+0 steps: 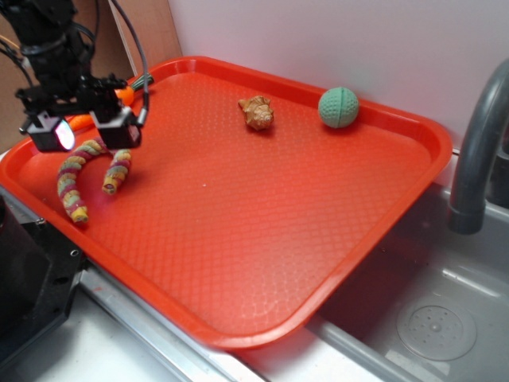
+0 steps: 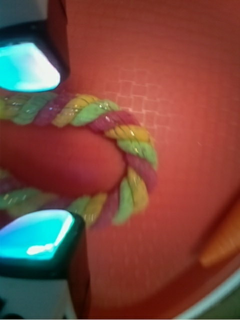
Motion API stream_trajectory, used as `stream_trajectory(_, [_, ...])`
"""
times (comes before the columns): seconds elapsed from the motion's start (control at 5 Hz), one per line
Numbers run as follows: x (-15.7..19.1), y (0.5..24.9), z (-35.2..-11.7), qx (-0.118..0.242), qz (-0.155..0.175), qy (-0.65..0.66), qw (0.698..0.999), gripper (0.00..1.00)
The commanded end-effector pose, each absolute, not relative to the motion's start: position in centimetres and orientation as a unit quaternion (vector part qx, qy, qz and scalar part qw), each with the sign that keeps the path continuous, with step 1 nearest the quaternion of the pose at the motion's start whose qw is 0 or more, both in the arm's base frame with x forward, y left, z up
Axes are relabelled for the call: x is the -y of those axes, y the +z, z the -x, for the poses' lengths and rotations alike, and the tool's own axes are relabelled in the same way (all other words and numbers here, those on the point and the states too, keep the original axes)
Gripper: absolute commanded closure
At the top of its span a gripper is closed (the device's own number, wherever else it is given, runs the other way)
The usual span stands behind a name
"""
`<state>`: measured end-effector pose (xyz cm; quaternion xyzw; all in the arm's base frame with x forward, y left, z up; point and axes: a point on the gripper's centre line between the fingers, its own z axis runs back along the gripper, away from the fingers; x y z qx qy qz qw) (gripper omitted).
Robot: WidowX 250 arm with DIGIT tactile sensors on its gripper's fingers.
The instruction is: Grab the multicolored rope.
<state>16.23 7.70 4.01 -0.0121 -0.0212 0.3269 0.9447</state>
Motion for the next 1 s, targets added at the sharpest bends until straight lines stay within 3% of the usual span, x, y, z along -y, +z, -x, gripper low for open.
stream_trajectory(0.0, [-5.6,2.8,-17.9,0.028,0.014,0.307,0.951,0.00])
stream_trajectory(0.2, [-4.8,3.1,-17.8,0.020,-0.002,0.307,0.952,0.00])
stream_trajectory(0.4, [-5.3,2.6,-18.0,0.020,0.013,0.306,0.952,0.00])
stream_trajectory(0.6, [-5.1,2.4,-18.3,0.015,0.037,0.297,0.954,1.00])
stream_trajectory(0.8, [-5.3,1.7,-17.7,0.004,0.058,0.287,0.956,1.00])
